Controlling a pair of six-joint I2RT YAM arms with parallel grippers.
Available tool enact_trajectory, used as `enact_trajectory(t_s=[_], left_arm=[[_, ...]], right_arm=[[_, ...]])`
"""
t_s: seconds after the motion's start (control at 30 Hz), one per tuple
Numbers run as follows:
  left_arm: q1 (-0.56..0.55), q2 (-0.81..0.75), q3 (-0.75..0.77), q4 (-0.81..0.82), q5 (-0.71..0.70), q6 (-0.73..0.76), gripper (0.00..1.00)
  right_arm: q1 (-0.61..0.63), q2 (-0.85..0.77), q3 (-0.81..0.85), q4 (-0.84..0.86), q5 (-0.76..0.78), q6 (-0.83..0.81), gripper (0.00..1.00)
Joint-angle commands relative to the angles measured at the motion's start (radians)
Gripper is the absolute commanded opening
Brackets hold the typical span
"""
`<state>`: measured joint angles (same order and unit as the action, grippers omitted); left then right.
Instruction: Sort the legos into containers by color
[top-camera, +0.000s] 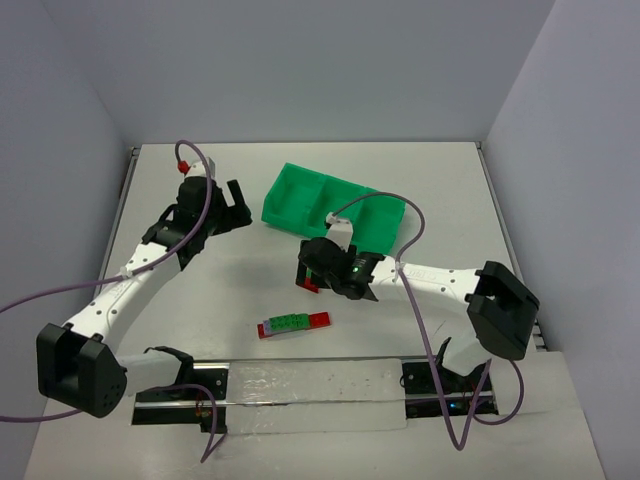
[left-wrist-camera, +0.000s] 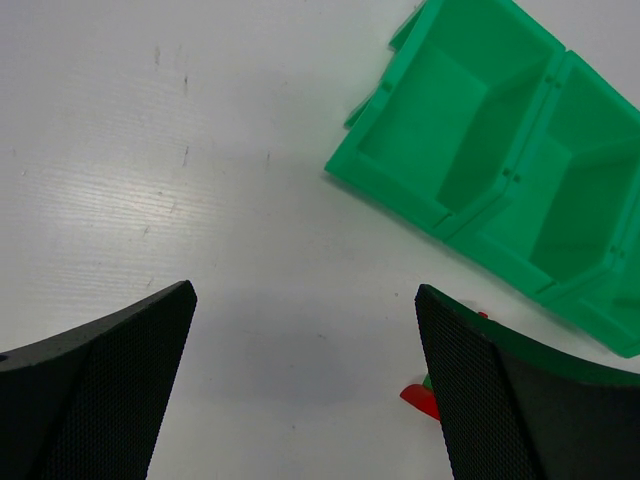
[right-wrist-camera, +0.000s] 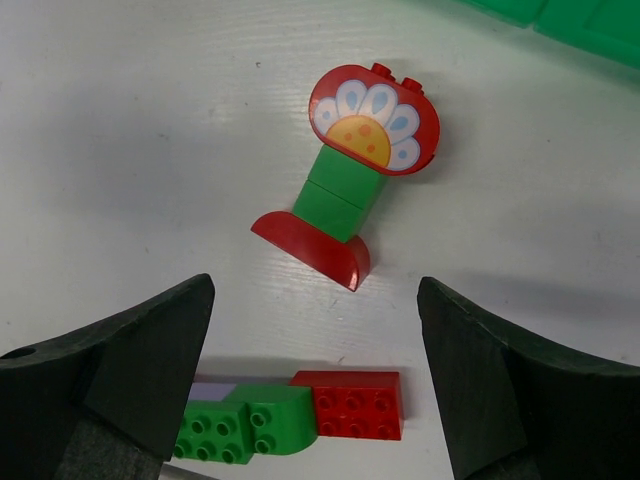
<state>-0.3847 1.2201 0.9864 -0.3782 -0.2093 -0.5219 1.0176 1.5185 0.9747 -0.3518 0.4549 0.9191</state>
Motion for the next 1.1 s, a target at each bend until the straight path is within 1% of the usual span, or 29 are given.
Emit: enact_trajectory(t_s=[0.0, 0.1, 0.2, 0.3, 0.43, 0.73, 0.8, 0.93, 1.03, 1.07], left_arm=[[-0.005, 0.027, 0.074, -0.044, -0.062, -0.020, 0.99], [-0.005, 0.036, 0.063, -0.033, -0.050, -0.034, 0.99], [-0.005, 0.041, 0.051, -0.021, -0.036, -0.037, 0.99], [-0.005, 0.042, 0.057, -0.035, -0.047, -0.025, 0.99], [-0.005, 0.033, 0.057, -0.038, -0.055, -0.015, 0.99], [-0.005, 0.037, 0.051, -0.024, -0.033, -0.022, 0.99], [-0.005, 0.037, 0.047, -0.021, -0.031, -0.021, 0.99], [-0.005, 0.038, 0.042, -0.014, -0.026, -0.024, 0.99], [-0.005, 0.041, 0.038, -0.012, -0.019, -0.026, 0.99], [-0.005, 0.042, 0.036, -0.011, -0.016, -0.028, 0.99]], right_arm=[[0.003, 0.038, 0.068, -0.025, 0.031, -0.009, 0.91], [0.003, 0.103, 0.117, -0.093, 0.063, 0.071, 0.92], [0.003, 0.154, 0.150, -0.139, 0.094, 0.153, 0.89], [0.002, 0.184, 0.151, -0.116, 0.088, 0.213, 0.84], [-0.007, 0.212, 0.154, -0.097, 0.082, 0.245, 0.78], [-0.034, 0.274, 0.170, -0.070, 0.102, 0.253, 0.73], [-0.038, 0.287, 0.171, -0.068, 0.106, 0.255, 0.70], [-0.039, 0.296, 0.169, -0.062, 0.110, 0.247, 0.62], [-0.038, 0.278, 0.154, -0.037, 0.110, 0.222, 0.45], [-0.037, 0.268, 0.148, -0.028, 0.110, 0.213, 0.41]])
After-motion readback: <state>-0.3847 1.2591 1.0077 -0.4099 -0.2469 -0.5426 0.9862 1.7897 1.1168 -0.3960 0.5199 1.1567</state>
